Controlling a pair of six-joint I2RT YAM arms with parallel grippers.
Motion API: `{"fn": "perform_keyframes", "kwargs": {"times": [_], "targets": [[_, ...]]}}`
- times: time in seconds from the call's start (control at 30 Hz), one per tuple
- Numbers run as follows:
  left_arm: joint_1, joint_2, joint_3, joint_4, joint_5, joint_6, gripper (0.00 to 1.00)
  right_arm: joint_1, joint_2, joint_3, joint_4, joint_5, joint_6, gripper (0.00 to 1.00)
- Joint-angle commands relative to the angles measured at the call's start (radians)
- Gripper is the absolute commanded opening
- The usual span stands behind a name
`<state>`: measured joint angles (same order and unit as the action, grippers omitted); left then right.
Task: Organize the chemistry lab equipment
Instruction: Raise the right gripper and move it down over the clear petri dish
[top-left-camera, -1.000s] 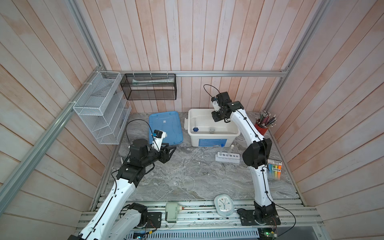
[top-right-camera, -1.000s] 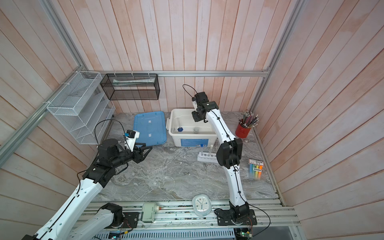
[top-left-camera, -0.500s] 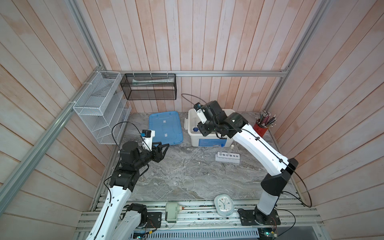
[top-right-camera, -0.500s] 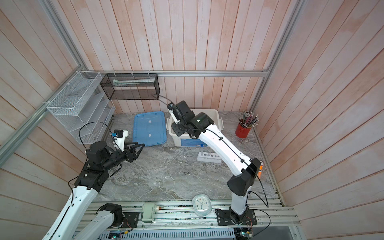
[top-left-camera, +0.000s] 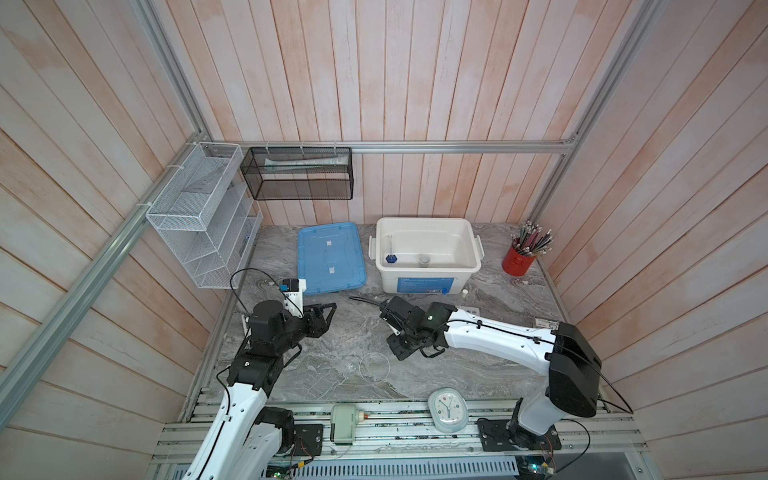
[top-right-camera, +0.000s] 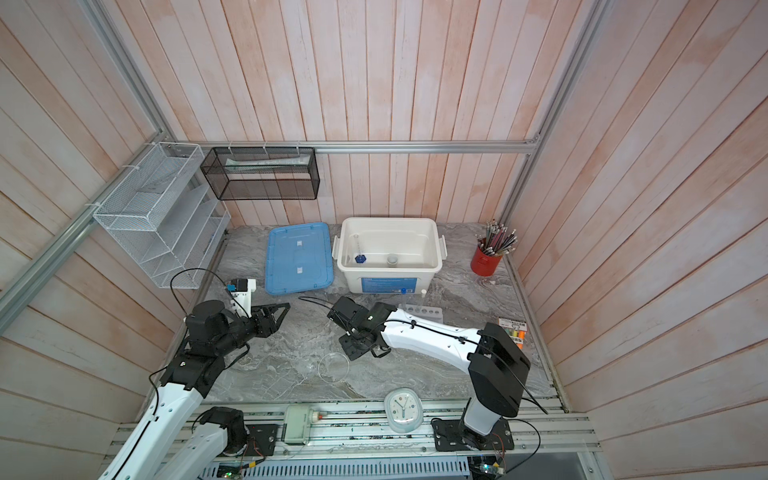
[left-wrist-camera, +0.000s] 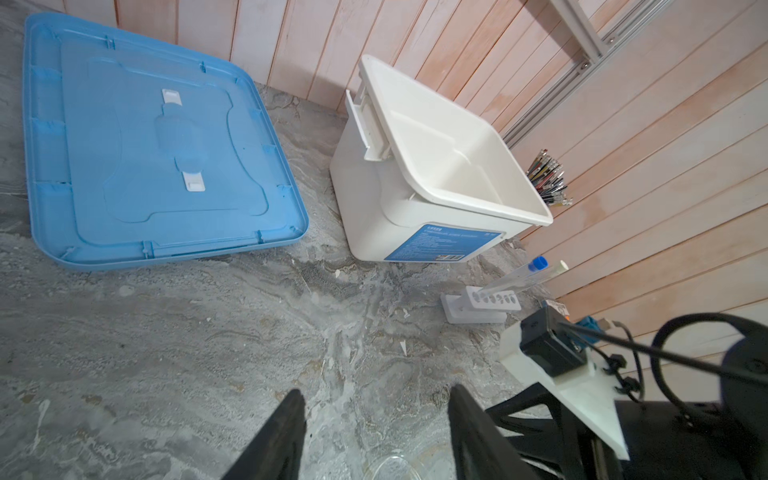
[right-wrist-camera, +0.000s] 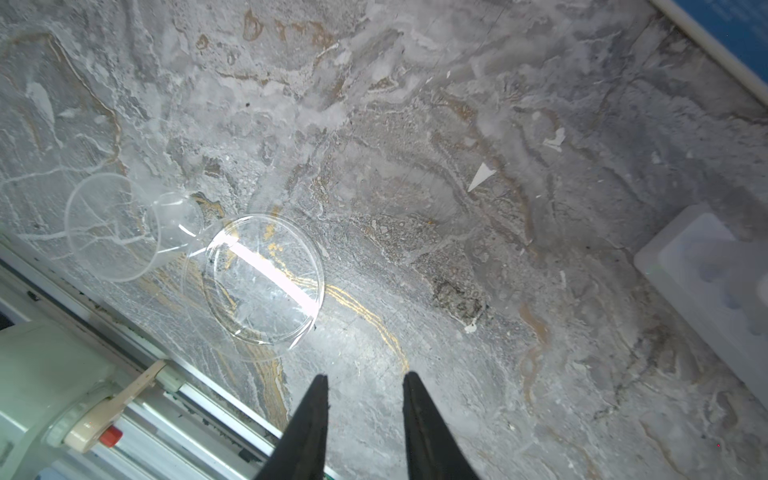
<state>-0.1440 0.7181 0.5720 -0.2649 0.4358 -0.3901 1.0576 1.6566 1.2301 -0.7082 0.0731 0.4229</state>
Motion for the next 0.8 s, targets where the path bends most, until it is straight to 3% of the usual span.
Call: {"fn": "perform_keyframes", "kwargs": {"times": [0.0,0.5,0.77], "targets": [[0.004,-0.011,0.006,0.005,-0.028,-0.009,0.57,0.004,0.047,-0.027,0.106,-0.040,0.085,0.33],[0.004,-0.036,-0.005,-0.020,-0.040,-0.003,0.57,0.033,0.210,-0.045,0.210,-0.115,0.114,0.32],[0.004,-0.029,0.000,-0.010,-0.041,0.002,0.57,0.032,0.250,-0.029,0.183,-0.099,0.100,0.17]]}}
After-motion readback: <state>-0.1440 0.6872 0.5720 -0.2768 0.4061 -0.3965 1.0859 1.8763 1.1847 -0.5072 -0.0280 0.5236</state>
